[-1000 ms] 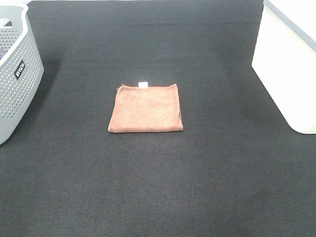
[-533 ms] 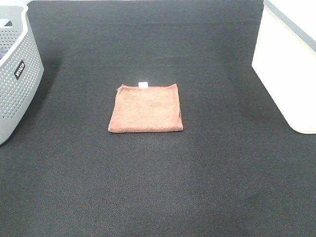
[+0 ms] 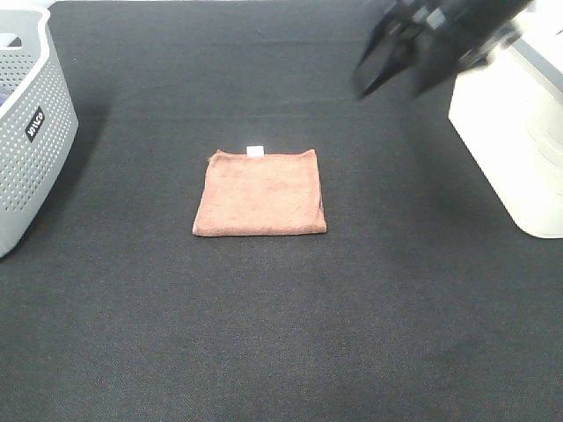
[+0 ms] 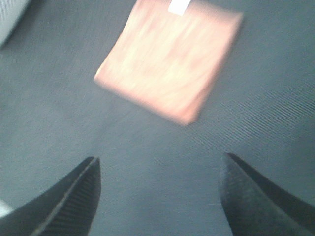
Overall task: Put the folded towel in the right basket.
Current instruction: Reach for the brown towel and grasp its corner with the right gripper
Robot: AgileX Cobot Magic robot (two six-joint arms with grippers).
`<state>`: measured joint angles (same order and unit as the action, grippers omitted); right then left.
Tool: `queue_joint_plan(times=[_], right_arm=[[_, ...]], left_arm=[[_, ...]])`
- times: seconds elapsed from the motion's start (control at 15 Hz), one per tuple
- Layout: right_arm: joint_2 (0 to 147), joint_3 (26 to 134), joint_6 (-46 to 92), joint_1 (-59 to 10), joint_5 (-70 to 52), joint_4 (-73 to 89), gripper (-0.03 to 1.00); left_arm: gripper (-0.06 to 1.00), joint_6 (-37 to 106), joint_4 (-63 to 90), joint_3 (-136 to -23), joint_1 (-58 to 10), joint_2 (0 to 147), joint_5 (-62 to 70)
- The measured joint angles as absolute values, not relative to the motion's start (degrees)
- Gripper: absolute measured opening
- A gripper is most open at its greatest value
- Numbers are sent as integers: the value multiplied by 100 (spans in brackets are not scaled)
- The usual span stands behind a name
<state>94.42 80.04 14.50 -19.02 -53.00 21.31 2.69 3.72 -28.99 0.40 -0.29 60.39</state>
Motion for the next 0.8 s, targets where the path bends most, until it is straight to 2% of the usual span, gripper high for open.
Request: queue_joint_plan(times=[0.2, 0.47, 0.8], right_arm=[[10422, 8010, 1501, -1937, -5208, 2974, 66], [11333, 8039, 1868, -1937, -4670, 3690, 81], [12061, 8858, 1942, -1937, -4607, 3919, 82]], left_arm=[[87, 269, 372, -2899, 40, -29, 6039], [87, 269, 372, -2899, 40, -29, 6039], [87, 269, 372, -2899, 40, -29, 6039]])
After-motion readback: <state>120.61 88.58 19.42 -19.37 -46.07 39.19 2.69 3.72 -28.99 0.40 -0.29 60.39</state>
